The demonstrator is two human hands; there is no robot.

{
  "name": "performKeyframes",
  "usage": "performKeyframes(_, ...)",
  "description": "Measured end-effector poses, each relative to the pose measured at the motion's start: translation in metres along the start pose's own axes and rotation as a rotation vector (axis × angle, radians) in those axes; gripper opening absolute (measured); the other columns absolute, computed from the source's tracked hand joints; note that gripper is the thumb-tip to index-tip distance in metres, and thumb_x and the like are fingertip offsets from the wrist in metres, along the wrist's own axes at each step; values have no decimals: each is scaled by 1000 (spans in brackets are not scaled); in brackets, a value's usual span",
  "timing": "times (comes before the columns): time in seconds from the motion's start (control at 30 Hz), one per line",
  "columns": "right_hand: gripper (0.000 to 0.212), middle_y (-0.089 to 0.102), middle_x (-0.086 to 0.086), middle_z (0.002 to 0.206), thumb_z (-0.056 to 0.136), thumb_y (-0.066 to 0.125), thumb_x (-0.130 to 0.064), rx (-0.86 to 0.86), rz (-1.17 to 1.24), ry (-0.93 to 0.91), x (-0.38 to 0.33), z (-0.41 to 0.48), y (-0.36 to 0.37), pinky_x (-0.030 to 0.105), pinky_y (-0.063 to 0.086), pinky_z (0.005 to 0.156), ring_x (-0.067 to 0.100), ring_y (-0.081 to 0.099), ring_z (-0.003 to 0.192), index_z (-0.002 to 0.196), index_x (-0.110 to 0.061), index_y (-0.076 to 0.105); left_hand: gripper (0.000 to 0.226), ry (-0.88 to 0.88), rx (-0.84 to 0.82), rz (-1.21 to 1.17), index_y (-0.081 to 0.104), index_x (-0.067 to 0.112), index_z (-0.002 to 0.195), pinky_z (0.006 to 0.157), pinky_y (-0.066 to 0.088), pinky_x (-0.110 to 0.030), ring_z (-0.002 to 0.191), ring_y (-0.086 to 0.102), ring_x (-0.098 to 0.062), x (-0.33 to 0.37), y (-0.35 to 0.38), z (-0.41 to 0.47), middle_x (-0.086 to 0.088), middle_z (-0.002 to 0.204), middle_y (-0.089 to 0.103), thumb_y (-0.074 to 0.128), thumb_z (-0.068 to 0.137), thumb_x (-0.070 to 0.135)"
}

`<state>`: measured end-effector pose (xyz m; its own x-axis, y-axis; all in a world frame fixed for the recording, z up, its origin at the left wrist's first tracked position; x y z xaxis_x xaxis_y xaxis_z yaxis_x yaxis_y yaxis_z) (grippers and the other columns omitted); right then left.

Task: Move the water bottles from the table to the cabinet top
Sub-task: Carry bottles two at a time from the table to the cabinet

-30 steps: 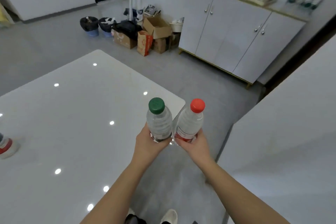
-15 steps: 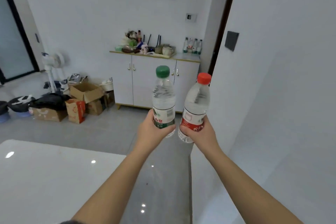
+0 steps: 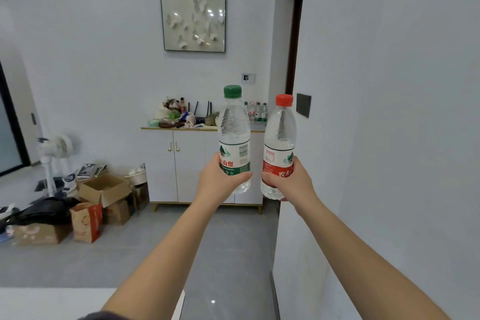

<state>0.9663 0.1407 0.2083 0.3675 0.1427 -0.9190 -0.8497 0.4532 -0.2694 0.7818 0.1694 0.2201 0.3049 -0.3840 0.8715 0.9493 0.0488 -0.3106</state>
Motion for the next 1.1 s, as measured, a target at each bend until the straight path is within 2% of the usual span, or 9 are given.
performKeyframes(0.17, 71, 59, -8, 113, 71, 85, -29, 8, -14, 0, -5, 9, 7, 48, 55, 92, 16, 58, 103, 131, -25, 47, 61, 5, -14, 11, 54, 25, 121, 79, 47, -22, 96, 58, -8, -7, -3, 12, 14, 103, 61, 85, 69, 30)
performKeyframes(0.5, 71, 61, -6, 118, 71, 85, -29, 35, 0, 42, 4, 53, 28, 46, 54, 93, 14, 57, 101, 131, -26, 47, 61, -6, -29, 21, 52, 24, 123, 79, 46, -21, 97, 57, -8, -17, 0, 60, 12, 107, 61, 84, 71, 29)
performKeyframes(0.63, 72, 59, -5, 120, 73, 84, -29, 43, 8, 44, 13, 95, 42, 43, 52, 95, 16, 57, 105, 134, -24, 46, 60, -15, -38, 30, 53, 24, 121, 76, 46, -18, 96, 58, -7, -32, 12, 95, 11, 108, 63, 84, 70, 31)
performKeyframes(0.77, 67, 57, -10, 109, 72, 84, -28, 55, 30, 37, 31, 146, 59, 31, 48, 86, 13, 56, 99, 129, -24, 48, 58, -24, -43, 33, 53, 25, 118, 66, 41, -9, 91, 58, -4, -56, 29, 137, 13, 104, 63, 85, 69, 29)
performKeyframes(0.9, 65, 59, -9, 108, 72, 85, -27, 52, 42, 29, 56, 205, 77, 33, 50, 88, 14, 58, 99, 126, -23, 50, 59, -41, -13, 43, 54, 23, 119, 72, 43, -15, 96, 60, -8, -81, 51, 194, 11, 107, 65, 84, 69, 29)
performKeyframes(1.1, 66, 59, -6, 111, 73, 84, -25, 67, 70, 43, 85, 298, 94, 33, 50, 90, 14, 58, 102, 129, -23, 49, 57, -66, 12, 35, 53, 25, 118, 65, 39, -9, 93, 58, -5, -109, 83, 283, 14, 102, 62, 83, 70, 30)
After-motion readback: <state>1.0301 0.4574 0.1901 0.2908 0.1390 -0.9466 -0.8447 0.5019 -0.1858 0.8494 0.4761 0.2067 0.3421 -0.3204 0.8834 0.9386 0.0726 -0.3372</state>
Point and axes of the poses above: each hand's wrist, its own z-axis towards the middle knuckle, its own y-axis out of the palm, x = y × z, the point moved 3 cm from there along z, towards the middle knuckle
